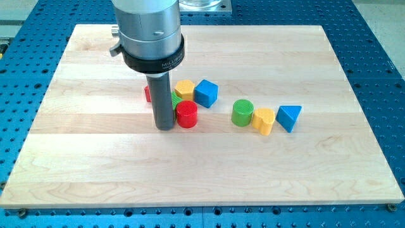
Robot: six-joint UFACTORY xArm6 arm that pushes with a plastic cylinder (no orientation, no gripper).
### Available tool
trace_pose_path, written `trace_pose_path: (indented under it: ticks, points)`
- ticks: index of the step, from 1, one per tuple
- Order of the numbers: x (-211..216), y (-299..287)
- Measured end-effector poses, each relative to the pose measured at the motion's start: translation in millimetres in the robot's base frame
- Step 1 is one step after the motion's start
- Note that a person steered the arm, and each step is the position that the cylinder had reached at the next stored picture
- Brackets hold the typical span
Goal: Push the green circle to the top right of the blue cube
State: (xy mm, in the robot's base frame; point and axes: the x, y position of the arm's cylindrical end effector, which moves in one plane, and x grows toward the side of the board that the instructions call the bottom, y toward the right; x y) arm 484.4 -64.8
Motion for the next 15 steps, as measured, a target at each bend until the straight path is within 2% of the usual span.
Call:
trace_pose_path:
  ticks: [1,4,5,6,7,8,10,13,14,15]
  points:
    - [0.0,23.9]
    - [8.0,23.9]
    - [45.7,25.1]
    - [59.8,59.4]
    - [48.1,118.7]
    - [21.6,136.7]
    - [17.4,138.9]
    - [-85.7,136.4]
    - [-87.9,148.5]
    - [-95.1,189.8]
